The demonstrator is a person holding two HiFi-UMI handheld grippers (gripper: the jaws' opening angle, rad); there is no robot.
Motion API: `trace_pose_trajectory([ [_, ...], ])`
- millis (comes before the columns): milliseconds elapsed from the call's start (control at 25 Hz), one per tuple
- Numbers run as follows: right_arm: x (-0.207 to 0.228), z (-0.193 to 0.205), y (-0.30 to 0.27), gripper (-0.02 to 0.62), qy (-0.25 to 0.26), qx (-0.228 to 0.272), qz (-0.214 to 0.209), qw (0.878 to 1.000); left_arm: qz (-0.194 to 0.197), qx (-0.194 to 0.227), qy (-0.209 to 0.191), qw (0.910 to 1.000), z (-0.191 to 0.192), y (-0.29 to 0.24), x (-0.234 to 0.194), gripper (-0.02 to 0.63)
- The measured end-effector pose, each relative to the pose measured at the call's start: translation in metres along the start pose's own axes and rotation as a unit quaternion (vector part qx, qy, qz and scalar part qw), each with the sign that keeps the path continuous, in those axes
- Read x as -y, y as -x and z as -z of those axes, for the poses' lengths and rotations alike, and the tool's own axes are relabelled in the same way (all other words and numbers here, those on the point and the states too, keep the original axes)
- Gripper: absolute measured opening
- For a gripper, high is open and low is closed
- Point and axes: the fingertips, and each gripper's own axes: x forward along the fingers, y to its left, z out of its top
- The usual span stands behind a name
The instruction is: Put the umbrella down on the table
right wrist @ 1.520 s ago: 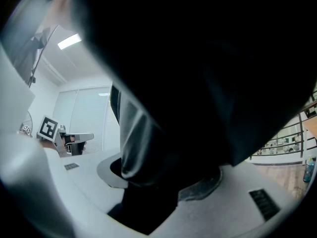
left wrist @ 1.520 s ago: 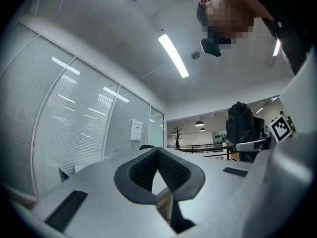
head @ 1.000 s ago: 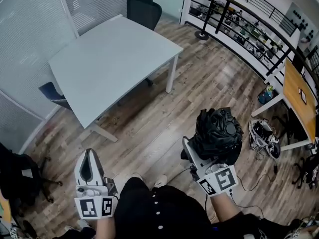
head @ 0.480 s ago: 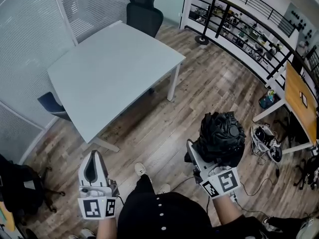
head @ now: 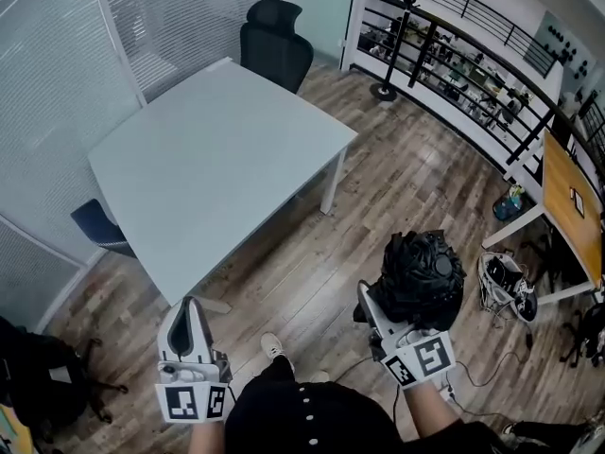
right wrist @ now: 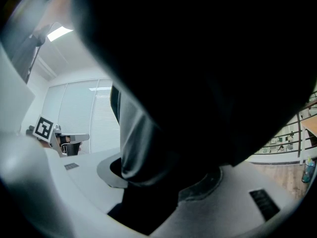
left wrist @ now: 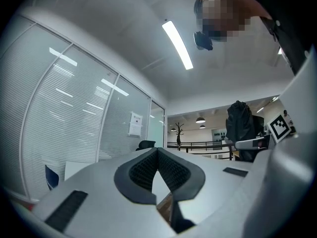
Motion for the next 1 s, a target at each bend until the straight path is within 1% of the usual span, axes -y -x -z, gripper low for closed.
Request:
trace_pose_trajectory([
  [440, 0.002, -0.016, -0.064, 0.252, 0.021, 0.026, 0.022, 0.999, 0.030, 0.029, 0.000, 0.9991, -0.011, -0.065, -0.038, 0.014],
  [600, -0.003, -0.018, -0.081, 0.252, 0.018, 0.032, 0.033, 0.999, 0.042, 0.035, 0.002, 0.9985, -0.013, -0.079, -0.054, 0.014],
  [840, -0.009, -0.012, -0.090, 0.251, 0.012, 0.033, 0.049, 0.998, 0.058, 0.026, 0.005, 0.9980, -0.004, -0.090, -0.068, 0.014],
  [1000, -0.006, -0.003, -0.088, 0.250, 0.013, 0.022, 0.059, 0.998, 0.070, 0.017, 0.008, 0.9974, 0.005, -0.098, -0.063, 0.014],
])
